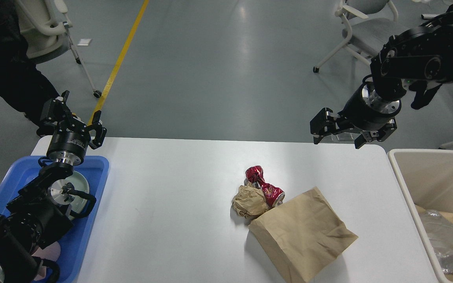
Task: Tidy desktop
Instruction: 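Lower the right gripper onto the second brown paper bag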
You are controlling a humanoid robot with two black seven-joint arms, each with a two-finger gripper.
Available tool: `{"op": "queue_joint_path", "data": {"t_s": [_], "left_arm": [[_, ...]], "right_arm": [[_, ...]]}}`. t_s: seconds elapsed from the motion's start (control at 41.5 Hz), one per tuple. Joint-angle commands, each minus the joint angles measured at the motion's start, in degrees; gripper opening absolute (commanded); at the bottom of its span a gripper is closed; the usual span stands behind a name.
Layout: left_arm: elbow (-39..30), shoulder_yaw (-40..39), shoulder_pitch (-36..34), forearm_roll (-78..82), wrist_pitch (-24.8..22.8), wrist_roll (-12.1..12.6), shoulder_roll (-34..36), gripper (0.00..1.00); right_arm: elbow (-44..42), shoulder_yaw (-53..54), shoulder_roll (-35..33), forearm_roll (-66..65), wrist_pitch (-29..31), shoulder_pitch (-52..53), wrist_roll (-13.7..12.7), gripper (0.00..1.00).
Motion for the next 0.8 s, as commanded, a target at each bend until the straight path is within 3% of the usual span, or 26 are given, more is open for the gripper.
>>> {"op": "queue_joint_path", "data": {"t_s": [0.0, 0.362, 0.772], "left_arm": [[0.00, 0.05, -0.03, 0.00, 0.02, 0.00, -0.01, 0.97], [0.00, -0.04, -0.03, 0.00, 0.02, 0.00, -0.01, 0.97], [0.00, -0.04, -0.03, 0.00, -0.07, 0.00, -0.01, 0.97]], "right_arm": [[2.29, -0.91, 2.09, -0.85, 3.86, 2.25, -0.27, 1.00], [-8.95, -0.56, 1.74, -2.52, 1.05, -25.86, -0.36, 1.00], [-9.05, 0.50, -1.51, -2.43, 1.31, -31.06, -0.27, 1.00]]}}
